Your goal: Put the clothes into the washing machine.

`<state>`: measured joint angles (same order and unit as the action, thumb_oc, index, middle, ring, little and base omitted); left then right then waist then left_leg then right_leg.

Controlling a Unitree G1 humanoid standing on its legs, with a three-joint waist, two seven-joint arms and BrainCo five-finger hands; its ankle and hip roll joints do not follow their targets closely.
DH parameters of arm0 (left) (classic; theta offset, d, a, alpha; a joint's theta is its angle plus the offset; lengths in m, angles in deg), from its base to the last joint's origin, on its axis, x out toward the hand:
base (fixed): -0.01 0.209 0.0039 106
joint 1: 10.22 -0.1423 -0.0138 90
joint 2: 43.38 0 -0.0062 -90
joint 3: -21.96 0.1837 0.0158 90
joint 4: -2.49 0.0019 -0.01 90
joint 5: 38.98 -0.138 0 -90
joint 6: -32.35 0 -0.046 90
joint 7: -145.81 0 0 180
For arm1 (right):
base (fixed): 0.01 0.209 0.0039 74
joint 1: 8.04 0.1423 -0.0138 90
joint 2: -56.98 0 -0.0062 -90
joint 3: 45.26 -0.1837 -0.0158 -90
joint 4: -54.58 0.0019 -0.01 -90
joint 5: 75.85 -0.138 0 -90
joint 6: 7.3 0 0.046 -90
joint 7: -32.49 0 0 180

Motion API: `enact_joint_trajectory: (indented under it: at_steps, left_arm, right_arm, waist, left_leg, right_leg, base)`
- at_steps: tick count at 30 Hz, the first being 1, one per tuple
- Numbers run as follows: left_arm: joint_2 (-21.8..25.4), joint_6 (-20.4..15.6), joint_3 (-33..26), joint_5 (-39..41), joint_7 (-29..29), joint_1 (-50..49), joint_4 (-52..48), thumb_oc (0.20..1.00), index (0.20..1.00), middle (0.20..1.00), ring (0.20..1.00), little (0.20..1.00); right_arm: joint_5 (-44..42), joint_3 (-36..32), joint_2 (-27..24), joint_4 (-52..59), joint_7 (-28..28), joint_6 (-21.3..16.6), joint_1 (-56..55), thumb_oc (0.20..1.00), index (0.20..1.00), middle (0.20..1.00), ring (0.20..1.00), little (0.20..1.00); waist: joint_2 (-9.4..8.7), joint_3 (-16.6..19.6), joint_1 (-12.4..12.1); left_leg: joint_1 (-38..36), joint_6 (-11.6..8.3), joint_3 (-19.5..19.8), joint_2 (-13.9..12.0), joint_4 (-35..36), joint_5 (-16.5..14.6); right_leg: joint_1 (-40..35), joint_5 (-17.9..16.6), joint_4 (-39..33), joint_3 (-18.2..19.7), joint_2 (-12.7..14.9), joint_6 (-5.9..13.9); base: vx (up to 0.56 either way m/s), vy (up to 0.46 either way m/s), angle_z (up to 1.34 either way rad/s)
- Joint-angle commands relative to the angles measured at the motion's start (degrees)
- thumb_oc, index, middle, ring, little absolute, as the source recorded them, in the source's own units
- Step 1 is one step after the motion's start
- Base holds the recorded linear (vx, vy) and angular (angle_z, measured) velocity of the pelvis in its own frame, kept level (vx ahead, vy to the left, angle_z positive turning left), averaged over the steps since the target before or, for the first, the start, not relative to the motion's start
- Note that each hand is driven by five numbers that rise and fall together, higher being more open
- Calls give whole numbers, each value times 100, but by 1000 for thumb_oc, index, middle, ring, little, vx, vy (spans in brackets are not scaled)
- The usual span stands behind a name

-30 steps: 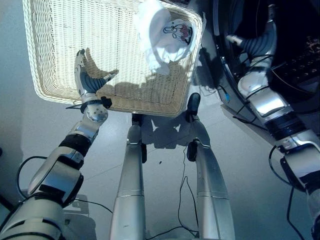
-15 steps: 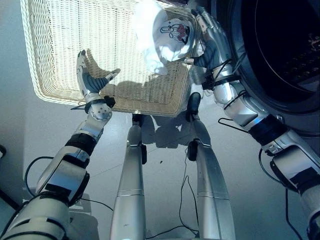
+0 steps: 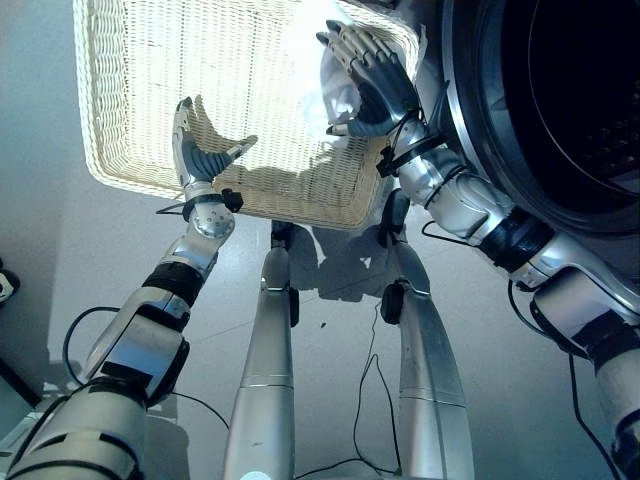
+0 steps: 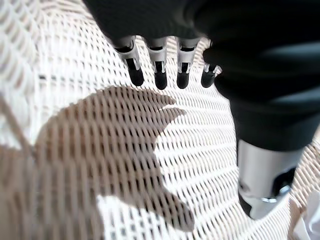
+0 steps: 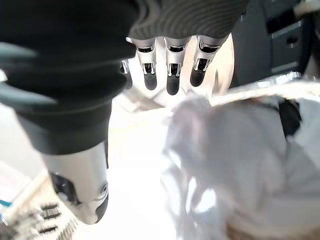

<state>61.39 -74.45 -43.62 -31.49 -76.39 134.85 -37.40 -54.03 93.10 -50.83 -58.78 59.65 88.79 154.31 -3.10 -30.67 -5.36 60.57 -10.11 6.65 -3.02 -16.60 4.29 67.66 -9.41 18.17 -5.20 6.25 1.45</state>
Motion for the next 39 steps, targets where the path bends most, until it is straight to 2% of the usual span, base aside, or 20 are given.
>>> enact_joint_trajectory:
  at_steps: [1, 3, 8, 10, 15, 23, 27, 30, 33, 34, 35, 36, 39]
  left_arm:
    - [-145, -98, -117, -125, -47, 72, 17, 1000, 1000, 1000, 1000, 1000]
    - [-157, -49, -22, -100, -65, 147, 15, 1000, 1000, 1000, 1000, 1000]
    - [-150, -19, 101, -28, -53, 260, 41, 1000, 1000, 1000, 1000, 1000]
    - [-147, -14, 176, 34, -50, 351, 83, 1000, 1000, 1000, 1000, 1000]
    - [-206, -37, 311, 116, -72, 498, 196, 1000, 1000, 1000, 1000, 1000]
    - [-277, -149, 455, 212, -76, 666, 323, 1000, 1000, 1000, 1000, 1000]
    - [-305, -161, 479, 245, -83, 698, 312, 1000, 1000, 1000, 1000, 1000]
    - [-350, -188, 505, 257, -174, 647, 237, 1000, 1000, 1000, 1000, 1000]
    - [-361, -207, 503, 294, -202, 689, 220, 1000, 1000, 1000, 1000, 1000]
    - [-379, -213, 510, 300, -206, 651, 210, 1000, 1000, 1000, 1000, 1000]
    - [-384, -231, 512, 322, -212, 657, 203, 1000, 1000, 1000, 1000, 1000]
    - [-381, -234, 506, 326, -221, 695, 200, 1000, 1000, 1000, 1000, 1000]
    - [-429, -205, 532, 361, -280, 658, 144, 1000, 1000, 1000, 1000, 1000]
  right_arm:
    - [17, 302, 179, -91, -63, 181, 281, 1000, 1000, 1000, 1000, 1000]
    - [5, 486, 211, -423, -171, 527, 373, 1000, 1000, 1000, 1000, 1000]
    - [86, 722, 207, -965, -382, 1053, 468, 1000, 1000, 1000, 1000, 1000]
    - [392, 836, 204, -1293, -420, 1253, 524, 1000, 1000, 1000, 1000, 1000]
    - [884, 1018, 228, -1868, -391, 1305, 650, 1000, 1000, 1000, 1000, 1000]
    - [1948, 1189, 236, -2704, 93, 1471, 944, 1000, 1000, 1000, 1000, 1000]
    - [2576, 1274, 196, -3079, -24, 1695, 1005, 1000, 1000, 1000, 1000, 1000]
    - [3021, 1307, 94, -3329, -316, 1956, 987, 1000, 1000, 1000, 1000, 1000]
    - [3026, 1251, 50, -3540, -261, 2007, 958, 1000, 1000, 1000, 1000, 1000]
    - [2992, 1235, 45, -3599, -231, 2009, 907, 837, 837, 837, 837, 837]
    - [2988, 1197, 35, -3675, -228, 2019, 904, 366, 366, 366, 366, 366]
    - [2982, 1178, 26, -3713, -227, 1996, 935, 200, 200, 200, 200, 200]
    - [2919, 1089, -11, -3873, -51, 1914, 855, 200, 200, 200, 200, 200]
  waist:
    - [353, 87, 75]
    - [360, 87, 40]
    - [376, 87, 9]
    - [392, 87, 4]
    - [436, 87, -15]
    - [521, 87, -36]
    - [549, 87, -37]
    - [560, 87, -26]
    - [559, 87, -10]
    - [558, 87, -16]
    - [562, 87, -11]
    - [565, 87, 0]
    - [576, 87, 9]
  left_leg:
    - [0, 652, -248, 799, 299, 313]
    - [38, 653, -233, 811, 289, 326]
    - [47, 660, -212, 838, 328, 349]
    - [55, 662, -209, 854, 341, 361]
    - [79, 675, -193, 871, 360, 385]
    - [190, 697, -152, 949, 369, 463]
    - [204, 716, -142, 977, 352, 464]
    - [181, 735, -177, 969, 330, 434]
    - [260, 747, -183, 976, 323, 490]
    - [204, 752, -188, 970, 327, 458]
    - [226, 760, -185, 973, 327, 466]
    - [293, 761, -178, 981, 326, 504]
    - [259, 781, -183, 978, 339, 481]
  right_leg:
    - [-355, 334, 148, -689, -467, 460]
    - [-321, 316, 166, -730, -442, 463]
    - [-308, 268, 138, -770, -421, 475]
    - [-293, 240, 123, -775, -419, 486]
    - [-268, 196, 104, -782, -397, 508]
    - [-164, 61, 23, -767, -404, 533]
    - [-141, 23, 7, -749, -409, 534]
    - [-154, 36, 23, -725, -417, 531]
    - [-99, -15, 6, -736, -415, 520]
    - [-146, 13, 15, -728, -420, 525]
    - [-122, 4, 20, -727, -423, 523]
    - [-64, -33, 9, -732, -422, 516]
    - [-78, -16, 23, -716, -437, 513]
  base:
    - [0, 0, 0]
    - [17, -17, 4]
    - [3, -1, 1]
    - [16, -4, 4]
    - [13, -6, 3]
    - [0, 0, 0]
    - [12, 8, 4]
    - [12, 22, 1]
    - [8, 10, 4]
    - [14, 6, 5]
    - [10, 5, 4]
    - [13, 9, 5]
    - [10, 11, 2]
